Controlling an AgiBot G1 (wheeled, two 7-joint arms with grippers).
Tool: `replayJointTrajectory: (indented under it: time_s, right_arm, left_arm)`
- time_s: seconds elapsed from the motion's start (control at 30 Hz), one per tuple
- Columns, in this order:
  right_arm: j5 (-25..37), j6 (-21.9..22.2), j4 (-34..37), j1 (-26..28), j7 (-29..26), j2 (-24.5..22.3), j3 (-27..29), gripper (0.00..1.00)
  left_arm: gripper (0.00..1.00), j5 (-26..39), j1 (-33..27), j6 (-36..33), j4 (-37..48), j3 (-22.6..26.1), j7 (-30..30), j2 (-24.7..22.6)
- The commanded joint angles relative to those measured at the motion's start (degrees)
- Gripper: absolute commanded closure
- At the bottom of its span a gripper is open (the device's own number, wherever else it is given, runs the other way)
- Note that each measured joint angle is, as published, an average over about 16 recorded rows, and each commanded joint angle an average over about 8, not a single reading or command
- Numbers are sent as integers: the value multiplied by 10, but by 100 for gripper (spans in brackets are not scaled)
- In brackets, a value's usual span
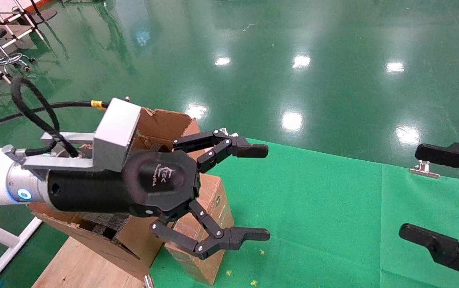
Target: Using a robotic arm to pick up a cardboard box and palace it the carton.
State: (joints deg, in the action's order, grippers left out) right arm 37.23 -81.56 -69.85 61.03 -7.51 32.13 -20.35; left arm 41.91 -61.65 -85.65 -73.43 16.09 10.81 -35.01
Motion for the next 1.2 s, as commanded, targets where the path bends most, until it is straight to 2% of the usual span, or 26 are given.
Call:
replayJointTrajectory:
  time_s: [0.03, 0.37, 0.4, 0.63, 0.67, 0.93, 1.03, 1.2]
  right_arm:
    - [0, 0, 0, 0, 0, 0, 0, 0]
    - [0, 0, 0, 0, 0, 0, 0, 0]
    - [0, 0, 0, 0, 0, 0, 0, 7]
    - [0, 0, 0, 0, 0, 0, 0, 95]
    - [0, 0, 0, 0, 0, 0, 0, 100]
    - [0, 0, 0, 0, 0, 0, 0, 100]
    - [0, 0, 0, 0, 0, 0, 0, 100]
    - [0, 0, 0, 0, 0, 0, 0, 100]
  left_arm:
    - [0, 0, 0, 0, 0, 0, 0, 0]
    - [0, 0, 0, 0, 0, 0, 0, 0]
    - [0, 0, 0, 0, 0, 0, 0, 0]
    - [0, 0, 0, 0, 0, 0, 0, 0]
    - [0, 0, 0, 0, 0, 0, 0, 0]
    - [0, 24, -17, 4, 2, 9, 21, 11]
    - [0, 62, -46, 10, -1, 24, 56, 22]
    - [0, 136, -102, 19, -6, 59, 151, 37]
